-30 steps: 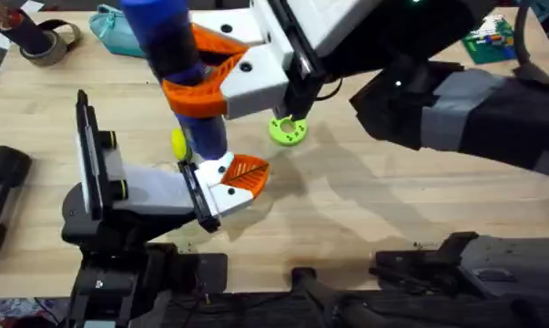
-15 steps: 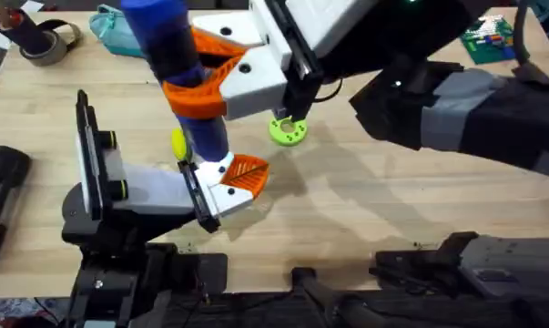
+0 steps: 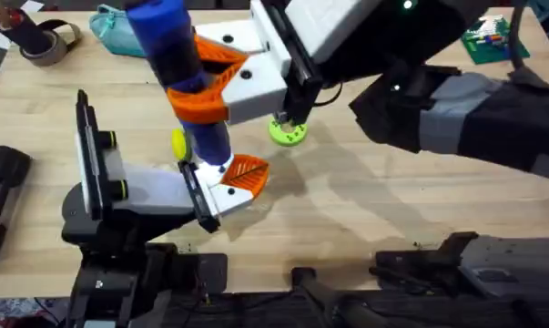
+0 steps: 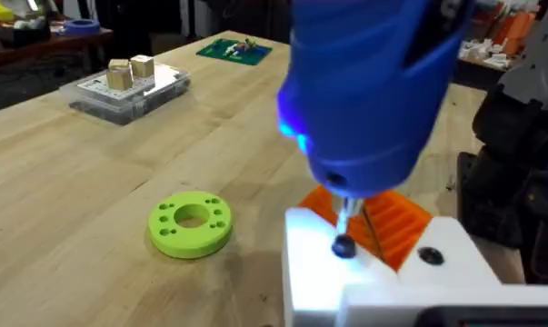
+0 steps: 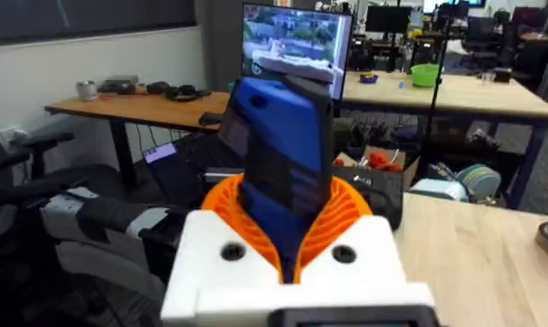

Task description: Pick up the gripper from the table and insert it into the empty holder that is missing its gripper. Then pick up a screw, insert it into the mounting hole, and use the screwdriver to tighten it. Finally, clean up the table by picking up the vegetable and placing it into the bucket.

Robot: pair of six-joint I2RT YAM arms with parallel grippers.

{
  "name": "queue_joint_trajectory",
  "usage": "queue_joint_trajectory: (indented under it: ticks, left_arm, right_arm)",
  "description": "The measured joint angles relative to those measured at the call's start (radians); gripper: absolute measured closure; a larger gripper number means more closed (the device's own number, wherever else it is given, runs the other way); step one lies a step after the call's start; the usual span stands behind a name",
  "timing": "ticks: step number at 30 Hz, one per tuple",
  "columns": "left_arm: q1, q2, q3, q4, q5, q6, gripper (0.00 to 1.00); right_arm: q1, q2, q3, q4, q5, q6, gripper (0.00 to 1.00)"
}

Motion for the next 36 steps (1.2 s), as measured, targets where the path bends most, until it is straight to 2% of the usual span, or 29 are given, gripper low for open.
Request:
queue_joint_trajectory:
  ticks: [36]
  left_arm:
    - [0.000, 0.000, 0.000, 0.000, 0.000, 0.000, 0.989]
  right_arm:
    - [0.006, 0.000, -0.022, 0.028, 0.004, 0.000, 0.955]
